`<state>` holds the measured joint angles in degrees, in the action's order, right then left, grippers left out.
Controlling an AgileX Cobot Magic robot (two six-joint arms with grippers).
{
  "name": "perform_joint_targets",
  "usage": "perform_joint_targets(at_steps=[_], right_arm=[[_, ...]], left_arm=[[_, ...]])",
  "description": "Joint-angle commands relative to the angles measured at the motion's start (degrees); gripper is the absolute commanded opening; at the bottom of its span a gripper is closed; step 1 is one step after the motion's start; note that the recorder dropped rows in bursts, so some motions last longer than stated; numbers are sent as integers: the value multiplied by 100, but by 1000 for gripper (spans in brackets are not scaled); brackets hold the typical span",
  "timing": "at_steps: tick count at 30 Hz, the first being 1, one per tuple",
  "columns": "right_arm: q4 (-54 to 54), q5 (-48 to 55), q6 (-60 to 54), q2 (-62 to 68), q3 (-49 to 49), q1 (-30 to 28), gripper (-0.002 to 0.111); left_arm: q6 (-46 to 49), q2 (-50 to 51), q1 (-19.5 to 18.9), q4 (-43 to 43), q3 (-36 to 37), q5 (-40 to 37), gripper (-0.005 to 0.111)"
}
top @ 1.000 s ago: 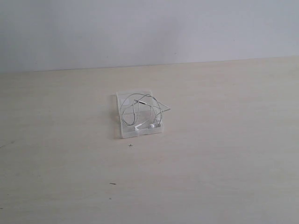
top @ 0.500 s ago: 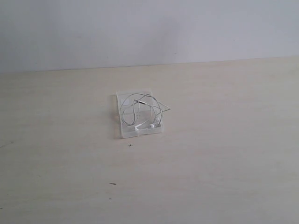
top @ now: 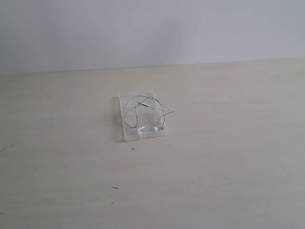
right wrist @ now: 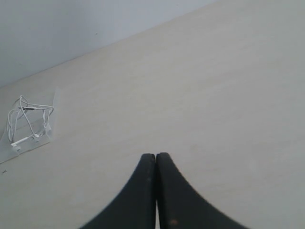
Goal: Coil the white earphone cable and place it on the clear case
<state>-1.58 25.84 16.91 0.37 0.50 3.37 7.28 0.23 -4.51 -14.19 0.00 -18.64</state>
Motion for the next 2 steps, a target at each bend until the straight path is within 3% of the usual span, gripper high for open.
perform_joint_targets(at_steps=[1,2], right_arm=[[-6,-28,-41,-37,-26,-31,0],[-6,-28,-41,-37,-26,-31,0]], left_arm=[[-37,-23,-16,8,0,5,0],[-37,-23,-16,8,0,5,0]])
